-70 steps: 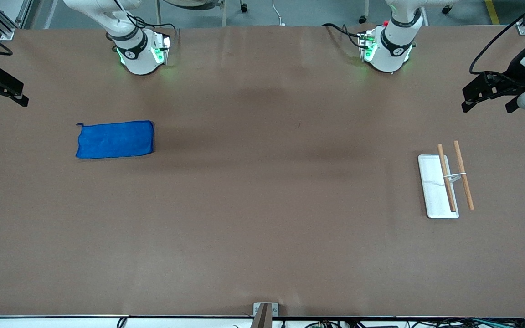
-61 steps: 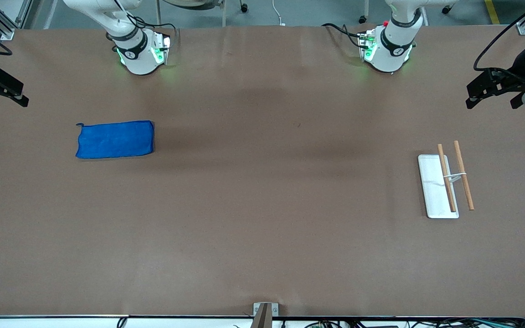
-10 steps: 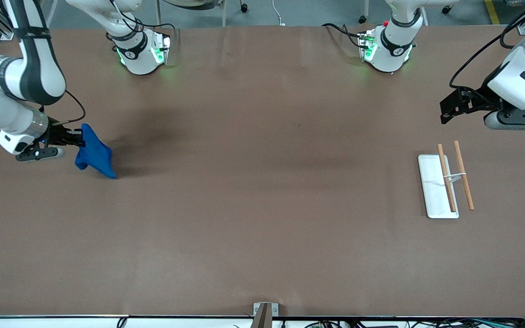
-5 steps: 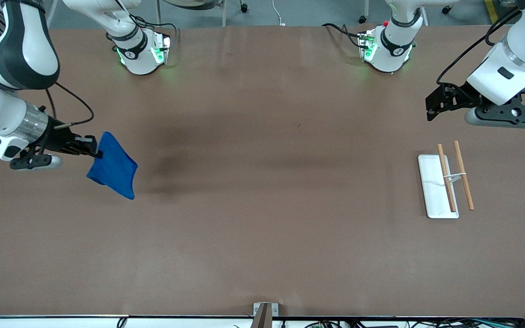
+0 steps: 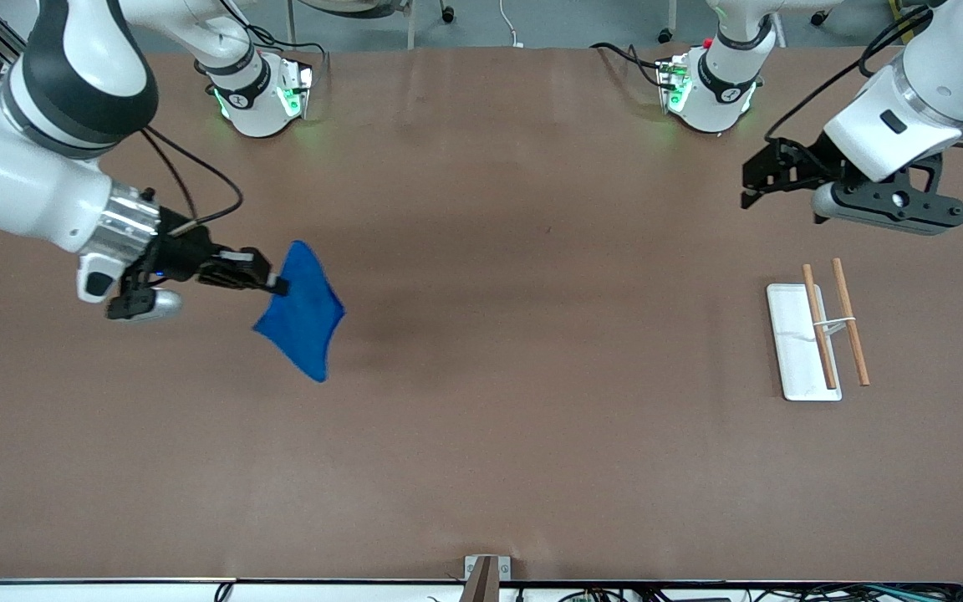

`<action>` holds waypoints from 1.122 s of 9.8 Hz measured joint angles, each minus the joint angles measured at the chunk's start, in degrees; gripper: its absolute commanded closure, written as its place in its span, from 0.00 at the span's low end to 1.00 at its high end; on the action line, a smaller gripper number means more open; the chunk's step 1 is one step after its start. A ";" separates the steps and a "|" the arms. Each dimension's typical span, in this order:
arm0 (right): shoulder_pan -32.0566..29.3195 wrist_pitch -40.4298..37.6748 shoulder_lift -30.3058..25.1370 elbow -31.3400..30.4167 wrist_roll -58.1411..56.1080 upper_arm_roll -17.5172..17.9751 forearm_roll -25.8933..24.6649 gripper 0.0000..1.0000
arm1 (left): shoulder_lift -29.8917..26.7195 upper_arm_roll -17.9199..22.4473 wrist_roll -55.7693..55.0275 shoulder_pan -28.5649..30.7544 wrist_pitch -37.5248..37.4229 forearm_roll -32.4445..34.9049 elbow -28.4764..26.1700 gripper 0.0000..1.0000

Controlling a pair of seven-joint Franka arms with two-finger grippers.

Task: Right arm passes towel to left arm to hang
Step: 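Lift the towel with the right gripper while the left gripper approaches, then grasp the hanging towel with the left gripper below the right gripper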

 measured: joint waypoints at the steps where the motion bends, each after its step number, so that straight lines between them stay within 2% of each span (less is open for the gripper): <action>1: 1.62 0.67 0.70 0.37 0.00 0.00 4.15 1.00 | 0.45 0.02 3.68 0.03 1.03 -5.10 -0.05 0.00; 3: 4.51 1.56 1.14 1.06 -0.03 -0.01 11.82 1.00 | 3.03 -0.03 11.89 -0.07 3.94 -14.80 -0.18 0.00; 5: 6.93 1.58 1.15 2.32 -0.07 -0.03 18.30 1.00 | 6.25 -0.06 18.85 -0.48 6.16 -20.88 -0.30 0.02; 7: 9.29 1.97 1.18 2.77 -0.06 -0.04 22.63 1.00 | 10.89 -0.07 25.01 -0.62 7.12 -27.37 -0.71 0.06; 9: 11.98 6.20 1.28 2.83 -0.06 -0.04 26.35 1.00 | 14.92 -0.43 26.85 -1.30 9.03 -34.33 -2.13 0.10; 11: 13.97 8.36 1.54 3.34 -0.06 -0.04 27.96 1.00 | 15.74 -0.88 26.83 -2.83 11.81 -42.17 -4.11 0.09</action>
